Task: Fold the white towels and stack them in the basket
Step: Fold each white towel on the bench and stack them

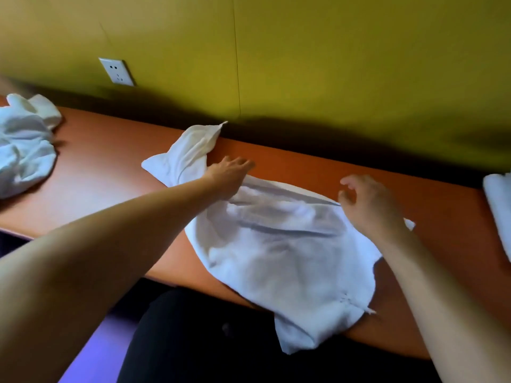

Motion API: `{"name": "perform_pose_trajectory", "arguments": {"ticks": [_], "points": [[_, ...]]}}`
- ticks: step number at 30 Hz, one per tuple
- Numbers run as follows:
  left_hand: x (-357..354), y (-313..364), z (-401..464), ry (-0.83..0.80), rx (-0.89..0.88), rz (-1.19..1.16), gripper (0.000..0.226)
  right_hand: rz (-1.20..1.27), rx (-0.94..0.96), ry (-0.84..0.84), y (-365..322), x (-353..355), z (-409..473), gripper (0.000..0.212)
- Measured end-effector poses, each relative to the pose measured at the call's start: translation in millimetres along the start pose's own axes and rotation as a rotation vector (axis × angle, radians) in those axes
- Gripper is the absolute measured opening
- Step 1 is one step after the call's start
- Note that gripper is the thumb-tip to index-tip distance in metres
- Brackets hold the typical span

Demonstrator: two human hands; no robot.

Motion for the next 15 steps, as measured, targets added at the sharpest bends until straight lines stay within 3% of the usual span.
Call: {"name": "perform_pose_trajectory", "arguments": {"ticks": [2, 4, 12, 15], "points": [[-15, -22, 9, -0.088, 0.059, 0.090, 0.053, -0.099, -0.045, -0.199, 1, -26, 4, 0.049], [-25, -42, 13, -0.126, 0.153, 0.169, 0.045, -0.156, -0.110, -0.270, 13, -46, 3, 0.048], [-48, -117, -11, -0.142, 0.623, 0.114, 0.044, -0.303, -0.347, -0.244, 40, -51, -9, 0.042], [-41, -115, -22, -0.121, 0.611, 0.106, 0.035, -0.353, -0.415, -0.236, 40, -46, -16, 0.034]]}}
Point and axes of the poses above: each hand's wrist, its own z-axis towards the middle knuckle, its own x-axis out of the back of the hand, y = z × x, the point moved 4 cm from there along z, towards the middle knuckle, and after that the axes turned 3 degrees about z, right-handed, at the moved point
